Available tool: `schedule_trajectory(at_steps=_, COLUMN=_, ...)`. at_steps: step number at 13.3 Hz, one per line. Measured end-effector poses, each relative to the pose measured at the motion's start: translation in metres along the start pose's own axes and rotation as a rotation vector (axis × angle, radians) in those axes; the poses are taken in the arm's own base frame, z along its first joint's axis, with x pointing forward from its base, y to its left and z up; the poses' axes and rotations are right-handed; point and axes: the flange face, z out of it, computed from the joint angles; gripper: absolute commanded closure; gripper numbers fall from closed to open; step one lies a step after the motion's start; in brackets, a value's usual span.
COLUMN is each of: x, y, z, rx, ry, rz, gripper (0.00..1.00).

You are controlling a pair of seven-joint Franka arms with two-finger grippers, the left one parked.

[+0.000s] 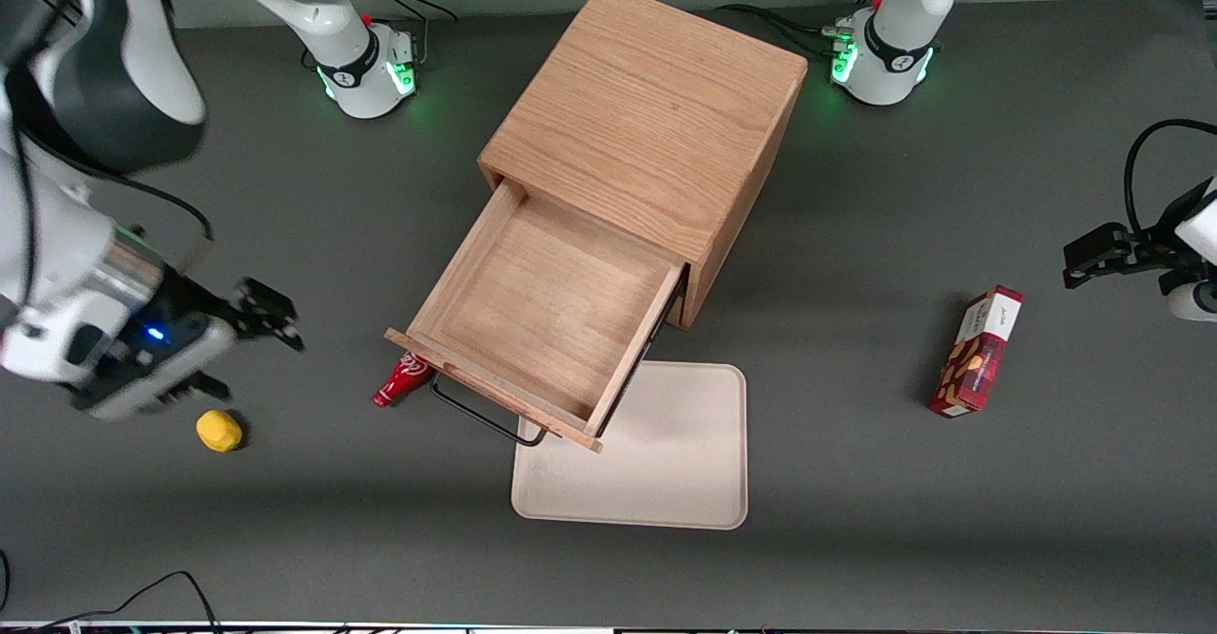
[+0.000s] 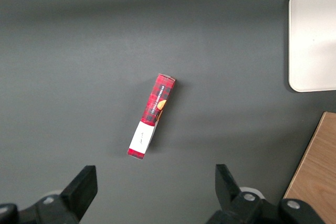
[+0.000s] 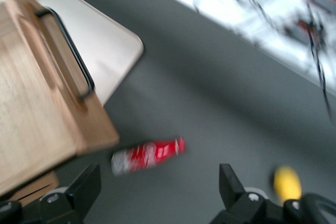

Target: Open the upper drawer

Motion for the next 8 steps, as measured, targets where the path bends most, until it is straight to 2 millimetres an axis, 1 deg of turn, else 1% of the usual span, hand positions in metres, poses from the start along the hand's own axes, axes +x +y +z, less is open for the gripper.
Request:
schedule_trajectory(at_steps=1, x=-0.022, y=0.005, z=-0.015, rx=-0.01, ry=-0.043, rz=0.111, gripper=0.0)
schedule_trajectory(at_steps=2, x=-0.039, y=0.004, z=-0.026, rx=-0.02, ry=-0.08, rz=0.187, gripper=0.0)
schedule_trajectory(at_steps=4, x=-0.069, y=0.002, z=-0.04, rx=-0.048, ry=-0.127, rz=0.279, gripper=0.0)
schedule_trajectory(at_steps=6, x=-0.094, y=0.004, z=-0.049, rx=-0.073, ry=-0.135, rz=0.32, gripper=0.0)
schedule_trajectory(at_steps=8, x=-0.109, y=0.005, z=-0.053, rx=-0.088, ry=-0.138, rz=0.337, gripper=0.0)
